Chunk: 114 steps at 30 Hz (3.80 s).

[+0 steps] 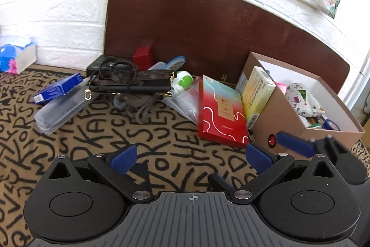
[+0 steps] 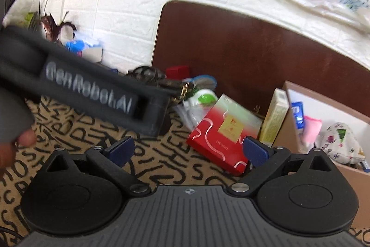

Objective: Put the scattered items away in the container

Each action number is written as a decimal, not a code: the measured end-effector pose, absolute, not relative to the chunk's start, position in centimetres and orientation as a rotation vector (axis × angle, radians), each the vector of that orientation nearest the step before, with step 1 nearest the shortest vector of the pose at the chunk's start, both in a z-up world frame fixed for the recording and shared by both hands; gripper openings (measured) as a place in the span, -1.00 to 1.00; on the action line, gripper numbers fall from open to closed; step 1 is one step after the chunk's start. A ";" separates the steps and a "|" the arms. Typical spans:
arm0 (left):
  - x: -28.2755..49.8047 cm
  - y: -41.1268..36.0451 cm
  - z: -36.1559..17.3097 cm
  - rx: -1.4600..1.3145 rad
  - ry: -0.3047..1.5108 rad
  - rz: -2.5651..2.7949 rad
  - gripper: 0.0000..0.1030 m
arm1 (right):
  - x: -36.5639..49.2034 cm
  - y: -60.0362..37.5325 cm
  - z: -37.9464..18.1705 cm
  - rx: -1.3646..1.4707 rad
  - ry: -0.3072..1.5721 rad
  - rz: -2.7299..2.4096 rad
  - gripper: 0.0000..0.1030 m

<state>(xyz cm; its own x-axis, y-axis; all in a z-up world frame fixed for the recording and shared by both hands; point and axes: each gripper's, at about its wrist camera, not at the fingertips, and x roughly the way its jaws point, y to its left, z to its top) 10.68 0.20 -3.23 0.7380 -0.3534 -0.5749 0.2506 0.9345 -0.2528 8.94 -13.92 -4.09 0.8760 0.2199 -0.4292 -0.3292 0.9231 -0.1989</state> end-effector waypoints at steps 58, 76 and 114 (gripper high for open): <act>5.2 0.5 -9.6 -0.180 0.929 -0.414 0.42 | -1.0 -14.3 -6.8 -0.477 0.490 0.533 0.10; 7.0 3.3 -9.6 -0.258 0.900 -0.311 0.64 | 3.5 -15.8 -8.1 -0.363 0.471 0.550 0.62; 7.7 4.5 -10.0 -0.236 0.928 -0.396 0.62 | 1.3 -14.1 -9.0 -0.469 0.534 0.760 0.53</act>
<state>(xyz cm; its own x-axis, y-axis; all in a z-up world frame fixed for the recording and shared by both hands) 7.70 4.53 -9.97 0.5352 -0.4291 -0.7276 0.2292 0.9028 -0.3639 1.33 -14.06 -8.96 0.6062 0.5158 -0.6053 -0.7445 0.6358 -0.2038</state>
